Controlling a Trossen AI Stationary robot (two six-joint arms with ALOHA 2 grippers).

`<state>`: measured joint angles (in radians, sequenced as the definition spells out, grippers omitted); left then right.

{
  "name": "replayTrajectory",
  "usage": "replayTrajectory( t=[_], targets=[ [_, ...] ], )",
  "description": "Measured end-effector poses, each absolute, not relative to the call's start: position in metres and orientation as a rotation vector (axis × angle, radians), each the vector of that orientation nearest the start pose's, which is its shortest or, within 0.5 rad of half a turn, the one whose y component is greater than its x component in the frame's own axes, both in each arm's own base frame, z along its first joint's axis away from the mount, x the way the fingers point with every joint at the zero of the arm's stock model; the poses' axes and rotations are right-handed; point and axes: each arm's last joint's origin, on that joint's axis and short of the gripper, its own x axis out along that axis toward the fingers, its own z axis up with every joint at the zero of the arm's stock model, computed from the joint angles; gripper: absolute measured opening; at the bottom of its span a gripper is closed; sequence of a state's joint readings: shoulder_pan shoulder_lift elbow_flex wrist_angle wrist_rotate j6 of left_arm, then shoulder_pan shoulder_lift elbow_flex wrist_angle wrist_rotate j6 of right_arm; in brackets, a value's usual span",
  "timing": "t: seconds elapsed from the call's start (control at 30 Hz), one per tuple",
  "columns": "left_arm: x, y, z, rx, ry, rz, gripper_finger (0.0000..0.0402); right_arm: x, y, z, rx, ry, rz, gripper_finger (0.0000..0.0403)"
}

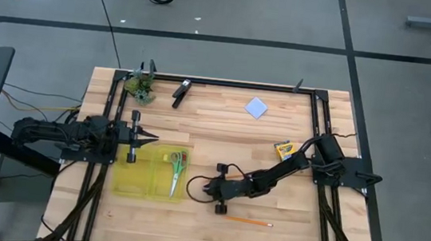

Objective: Pack school essentials
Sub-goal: Put the purple pen into the yellow pencil box

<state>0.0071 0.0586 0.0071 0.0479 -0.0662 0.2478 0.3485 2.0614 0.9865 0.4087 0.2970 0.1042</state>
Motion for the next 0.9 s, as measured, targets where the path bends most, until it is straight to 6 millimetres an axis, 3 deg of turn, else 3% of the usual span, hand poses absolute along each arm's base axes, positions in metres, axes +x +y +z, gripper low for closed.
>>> replayTrajectory(
  t=[0.43,0.67,0.9],
  targets=[
    [0.101,0.003,0.165,0.248,0.023,0.071,0.0032,0.377,0.123,0.150,-0.255,0.588,0.025,0.0067],
    [0.101,0.003,0.165,0.248,0.024,0.071,0.0038,0.378,0.113,0.165,-0.306,0.552,0.036,0.0067],
    [0.101,0.003,0.165,0.248,0.024,0.071,0.0030,0.384,0.098,0.168,-0.319,0.522,0.089,0.0067]
  ],
)
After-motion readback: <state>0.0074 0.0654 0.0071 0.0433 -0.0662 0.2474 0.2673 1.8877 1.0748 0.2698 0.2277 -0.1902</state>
